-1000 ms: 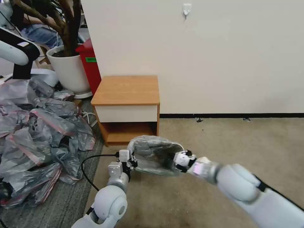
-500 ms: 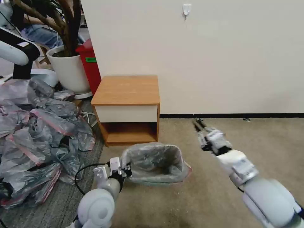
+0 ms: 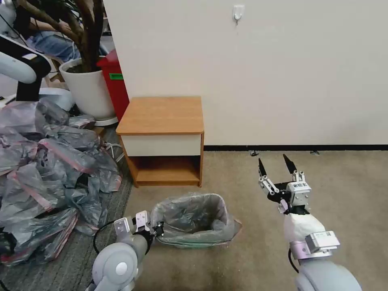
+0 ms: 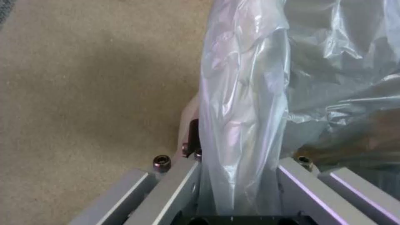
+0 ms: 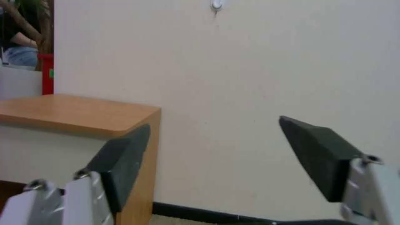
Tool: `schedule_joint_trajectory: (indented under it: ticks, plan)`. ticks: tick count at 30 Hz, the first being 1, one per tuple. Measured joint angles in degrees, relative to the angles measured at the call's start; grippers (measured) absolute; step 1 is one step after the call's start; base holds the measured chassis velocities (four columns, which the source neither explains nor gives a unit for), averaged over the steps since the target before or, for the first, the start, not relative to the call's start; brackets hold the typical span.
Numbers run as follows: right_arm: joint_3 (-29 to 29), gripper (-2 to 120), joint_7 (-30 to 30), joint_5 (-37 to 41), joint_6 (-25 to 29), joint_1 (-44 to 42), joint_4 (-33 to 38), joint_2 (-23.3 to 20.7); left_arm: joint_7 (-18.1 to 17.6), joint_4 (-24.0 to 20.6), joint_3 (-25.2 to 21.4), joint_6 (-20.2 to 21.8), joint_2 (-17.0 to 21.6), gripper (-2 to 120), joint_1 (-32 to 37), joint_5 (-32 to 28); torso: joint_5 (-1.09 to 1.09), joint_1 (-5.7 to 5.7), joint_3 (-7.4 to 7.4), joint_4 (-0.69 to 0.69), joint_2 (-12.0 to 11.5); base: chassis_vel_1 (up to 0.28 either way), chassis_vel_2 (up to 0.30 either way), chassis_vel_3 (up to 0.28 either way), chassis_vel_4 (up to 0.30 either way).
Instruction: Pick up the garbage bag from the table and place it over the trash can.
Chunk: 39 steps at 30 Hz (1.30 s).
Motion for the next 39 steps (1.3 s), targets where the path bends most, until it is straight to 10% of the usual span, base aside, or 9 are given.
schedule_joint_trajectory:
  ticks: [8, 24, 34, 39]
  plan:
    - [-0.35, 106, -0.24, -0.38, 0.39, -0.20, -0.48, 0.36, -0.23, 1.36, -0.02, 0.03, 0.09, 3, -0.05, 0.51, 0.00, 0.00, 0.00, 0.00, 0.00, 0.000, 0.000, 0.000, 0.000]
    - [-0.42, 110, -0.47, -0.63, 1.39, -0.06, -1.82, 0.29, 0.47, 0.73, -0.73, 0.67, 0.14, 65, 0.64, 1.62, -0.02, 0.00, 0.01, 0.00, 0.00, 0.000, 0.000, 0.000, 0.000]
    - [-0.05, 100, -1.31, 1.24, 1.91, 0.19, -1.94, 0.45, 6.52, -5.74, -5.26, 1.49, 2.67, 96, 4.44, 4.55, 0.00, 0.00, 0.01, 0.00, 0.00, 0.000, 0.000, 0.000, 0.000]
    - [1.61, 100, -2.67, 2.93, 6.24, -0.10, -1.91, 0.48, 18.20, -8.64, -8.18, -9.65, 4.31, 100, 8.21, 20.60, 0.01, 0.00, 0.00, -0.01, 0.00, 0.000, 0.000, 0.000, 0.000]
